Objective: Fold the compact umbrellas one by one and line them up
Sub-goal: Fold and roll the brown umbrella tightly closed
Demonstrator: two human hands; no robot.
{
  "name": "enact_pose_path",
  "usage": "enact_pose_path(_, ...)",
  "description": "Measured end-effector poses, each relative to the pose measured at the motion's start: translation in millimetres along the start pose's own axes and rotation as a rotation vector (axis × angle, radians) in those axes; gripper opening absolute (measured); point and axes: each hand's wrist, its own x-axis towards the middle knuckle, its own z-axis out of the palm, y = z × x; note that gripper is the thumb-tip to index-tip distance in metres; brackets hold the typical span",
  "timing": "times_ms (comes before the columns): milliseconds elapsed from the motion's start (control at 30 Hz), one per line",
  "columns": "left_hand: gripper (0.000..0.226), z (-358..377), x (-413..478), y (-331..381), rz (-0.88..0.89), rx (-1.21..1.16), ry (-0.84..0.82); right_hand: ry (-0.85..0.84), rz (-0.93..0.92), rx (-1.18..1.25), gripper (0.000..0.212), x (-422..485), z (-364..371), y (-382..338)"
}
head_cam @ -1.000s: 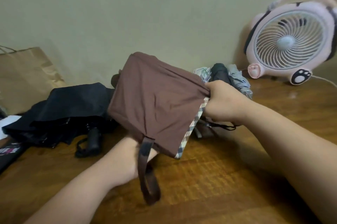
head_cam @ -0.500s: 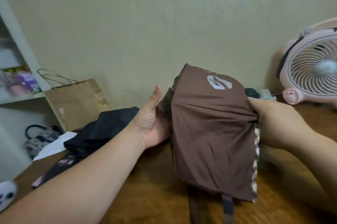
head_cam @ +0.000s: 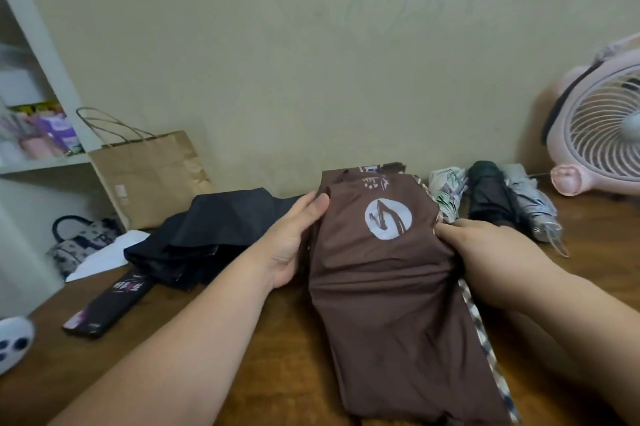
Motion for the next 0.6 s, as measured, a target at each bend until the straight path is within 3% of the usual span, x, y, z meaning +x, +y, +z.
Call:
enact_pose_path(67,0.127,1.3,-0.1,-3.9,0.069,0.063,0.057,-0.029,0.002,0.0,0.04,-0.7,1.7,0.2)
enact_pose_path(167,0.121,9.4,-3.4,-7.4,0.207,0.443,0.178,-0.032,0.021,-0.036,0.038,-0.6,1.1,-4.6)
enact_pose_path(300,0.081,20.1,-22.9,0.0,0.719,0.964,0.515,-0.043,0.103,-0.088,0.043,-0.7,0.8,-11.1)
enact_pose_path(367,0.066,28.3,-35.9,11.8,0.842,1.123,0.338,-0.039,0.13,-0.101,0.051,-1.6,0.9,-11.9)
enact_pose_path(433,0.059,35.7,-44.4,13.9,0.718,1.338,-0.038,-0.038,0.149,-0.09,0.057,-2.4,0.2,-11.6)
enact_pose_path(500,0.061,38.8,-48.2,-3.4,0.543,1.606,-0.286,-0.047,0.182,-0.086,0.059,-4.0,-2.9,-11.9)
enact_pose_path(600,0.062,30.0,-53.0,-36.3,0.382,1.629,-0.319,-0.055,0.251,-0.126,0.053,-7.9,-10.4,-16.5)
